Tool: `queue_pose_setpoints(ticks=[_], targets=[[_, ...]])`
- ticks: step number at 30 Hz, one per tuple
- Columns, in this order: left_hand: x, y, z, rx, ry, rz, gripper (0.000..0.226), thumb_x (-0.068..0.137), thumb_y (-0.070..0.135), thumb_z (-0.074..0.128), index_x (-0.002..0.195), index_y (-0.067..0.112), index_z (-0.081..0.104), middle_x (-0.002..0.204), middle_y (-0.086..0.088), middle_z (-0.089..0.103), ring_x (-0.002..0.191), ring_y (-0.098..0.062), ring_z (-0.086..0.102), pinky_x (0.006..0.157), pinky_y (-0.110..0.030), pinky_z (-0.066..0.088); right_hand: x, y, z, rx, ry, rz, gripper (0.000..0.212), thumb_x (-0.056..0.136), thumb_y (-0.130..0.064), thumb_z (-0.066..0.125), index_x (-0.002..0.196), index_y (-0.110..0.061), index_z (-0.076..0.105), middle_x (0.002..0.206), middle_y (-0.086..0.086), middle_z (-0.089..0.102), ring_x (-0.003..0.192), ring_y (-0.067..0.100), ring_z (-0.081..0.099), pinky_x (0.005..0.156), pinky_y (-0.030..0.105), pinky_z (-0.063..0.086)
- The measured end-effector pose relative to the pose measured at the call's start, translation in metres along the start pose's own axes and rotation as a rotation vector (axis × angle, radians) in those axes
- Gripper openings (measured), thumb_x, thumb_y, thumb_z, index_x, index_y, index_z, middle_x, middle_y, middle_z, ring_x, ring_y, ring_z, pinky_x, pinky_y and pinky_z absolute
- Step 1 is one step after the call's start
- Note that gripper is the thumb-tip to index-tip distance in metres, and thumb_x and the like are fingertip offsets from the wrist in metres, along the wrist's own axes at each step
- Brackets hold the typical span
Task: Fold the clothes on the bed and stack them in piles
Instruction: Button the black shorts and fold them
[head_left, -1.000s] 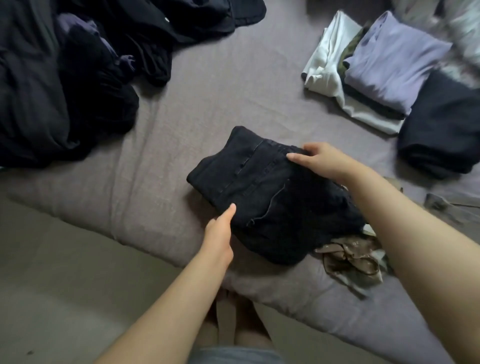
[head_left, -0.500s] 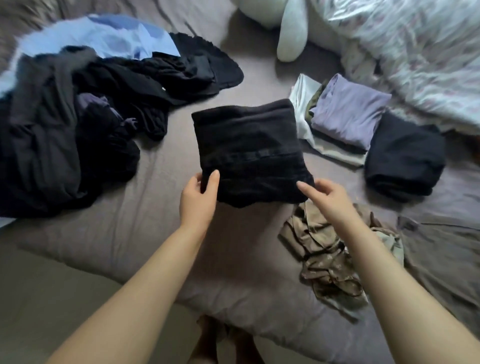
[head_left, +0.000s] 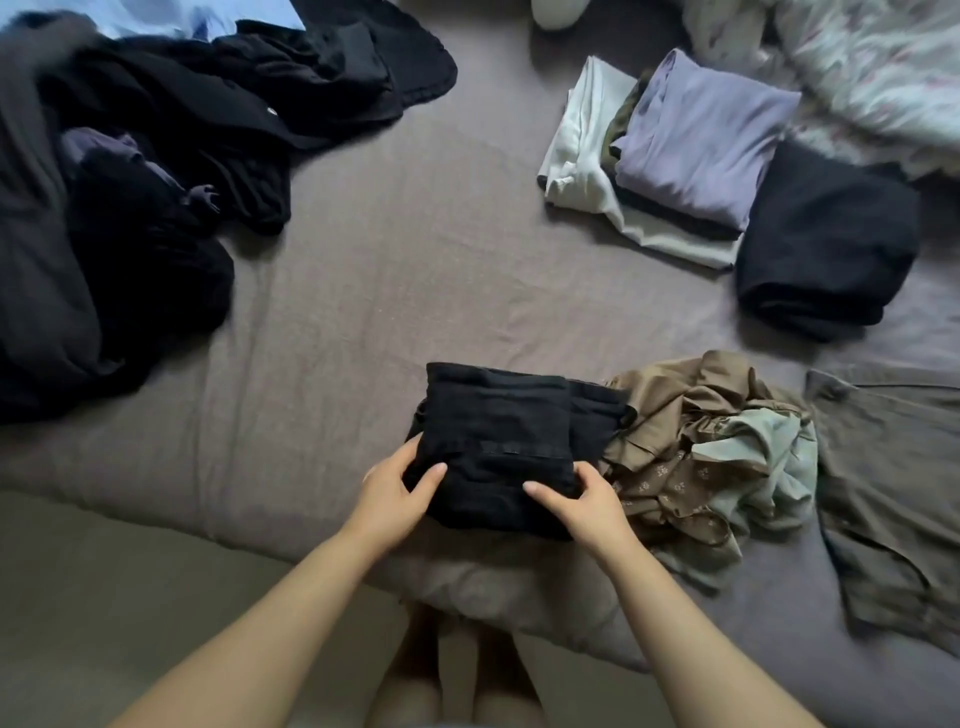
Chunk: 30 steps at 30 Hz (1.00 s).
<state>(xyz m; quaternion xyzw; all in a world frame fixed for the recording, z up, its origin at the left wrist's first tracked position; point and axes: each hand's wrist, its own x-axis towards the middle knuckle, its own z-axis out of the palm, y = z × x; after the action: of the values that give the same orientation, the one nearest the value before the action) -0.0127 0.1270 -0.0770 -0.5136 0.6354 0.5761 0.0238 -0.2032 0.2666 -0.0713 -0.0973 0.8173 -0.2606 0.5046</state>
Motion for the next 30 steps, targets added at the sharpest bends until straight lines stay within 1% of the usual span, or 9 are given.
queue_pose_setpoints(ticks=[3,6,11,12,14,17,23,28,30], targets=[[0.009,0.027,0.003,-0.215,-0.012,0.131,0.038,0.096,0.014,0.055,0.128,0.034,0.055,0.126,0.021,0.059,0.122,-0.002,0.052,0.104,-0.027,0.044,-0.006,-0.004,0.002,0.248,0.168,-0.137,0.022,0.085,-0.018,0.072,0.103,-0.017,0.06,0.102,-0.005,0.067,0.1,0.012,0.064,0.081,0.02,0.047],[0.023,0.04,0.015,-0.144,0.051,0.18,0.039,0.091,0.037,0.056,0.129,0.046,0.051,0.127,0.024,0.058,0.12,-0.003,0.054,0.101,-0.03,0.046,-0.012,0.0,-0.001,0.272,0.421,-0.227,0.021,0.087,-0.016,0.069,0.104,-0.016,0.058,0.101,-0.005,0.067,0.096,0.006,0.062,0.084,0.023,0.046],[0.04,0.041,0.04,0.183,0.326,-0.199,0.078,0.091,0.034,0.061,0.152,0.026,0.014,0.137,-0.008,0.044,0.124,-0.029,0.047,0.103,-0.046,0.038,0.022,-0.001,0.007,-0.024,0.507,-0.062,0.07,0.077,-0.036,0.078,0.133,-0.011,0.045,0.122,0.011,0.053,0.117,0.028,0.05,0.102,0.039,0.038],[0.039,0.044,0.043,0.344,0.419,-0.144,0.081,0.089,0.031,0.062,0.153,0.024,0.014,0.138,-0.012,0.04,0.126,-0.032,0.042,0.106,-0.048,0.033,0.026,-0.004,0.009,-0.138,0.539,-0.054,0.08,0.076,-0.038,0.077,0.141,-0.01,0.038,0.131,0.015,0.047,0.124,0.032,0.043,0.105,0.041,0.033],[0.039,0.044,0.052,0.65,0.529,0.275,0.075,0.085,0.021,0.058,0.151,0.021,0.022,0.145,-0.015,0.033,0.136,-0.033,0.032,0.112,-0.051,0.025,0.028,-0.012,0.016,-0.352,0.633,-0.221,0.082,0.08,-0.035,0.07,0.148,-0.012,0.029,0.146,0.018,0.034,0.137,0.034,0.03,0.112,0.043,0.025],[0.049,0.036,0.067,0.924,0.322,0.747,0.061,0.089,0.022,0.046,0.148,0.018,0.033,0.156,-0.008,0.027,0.144,-0.025,0.021,0.115,-0.051,0.019,0.034,-0.018,0.027,-0.726,0.631,-0.678,0.063,0.089,-0.028,0.046,0.148,-0.013,0.032,0.155,0.012,0.028,0.145,0.026,0.019,0.117,0.044,0.016],[0.088,-0.022,0.084,1.055,0.208,0.457,0.069,0.091,0.056,0.029,0.152,0.025,0.015,0.161,-0.003,0.008,0.148,-0.023,0.007,0.112,-0.061,0.009,0.096,0.028,0.035,-0.927,0.521,-0.635,0.062,0.096,-0.041,0.031,0.149,-0.01,0.029,0.158,0.009,0.02,0.146,0.022,0.014,0.118,0.048,0.007],[0.09,-0.021,0.081,0.974,0.184,0.481,0.073,0.09,0.06,0.029,0.152,0.028,0.011,0.161,-0.002,0.001,0.148,-0.023,-0.001,0.113,-0.063,0.011,0.093,0.023,0.034,-0.823,0.503,-0.69,0.061,0.096,-0.041,0.035,0.149,-0.011,0.032,0.158,0.008,0.022,0.147,0.022,0.015,0.119,0.047,0.006],[0.071,-0.01,0.077,0.798,0.281,0.333,0.081,0.086,0.066,0.035,0.153,0.027,0.011,0.161,-0.006,0.002,0.148,-0.026,-0.001,0.116,-0.056,0.008,0.07,0.022,0.029,-0.637,0.531,-0.679,0.059,0.094,-0.041,0.042,0.145,-0.013,0.037,0.157,0.008,0.026,0.146,0.022,0.017,0.119,0.042,0.01]])
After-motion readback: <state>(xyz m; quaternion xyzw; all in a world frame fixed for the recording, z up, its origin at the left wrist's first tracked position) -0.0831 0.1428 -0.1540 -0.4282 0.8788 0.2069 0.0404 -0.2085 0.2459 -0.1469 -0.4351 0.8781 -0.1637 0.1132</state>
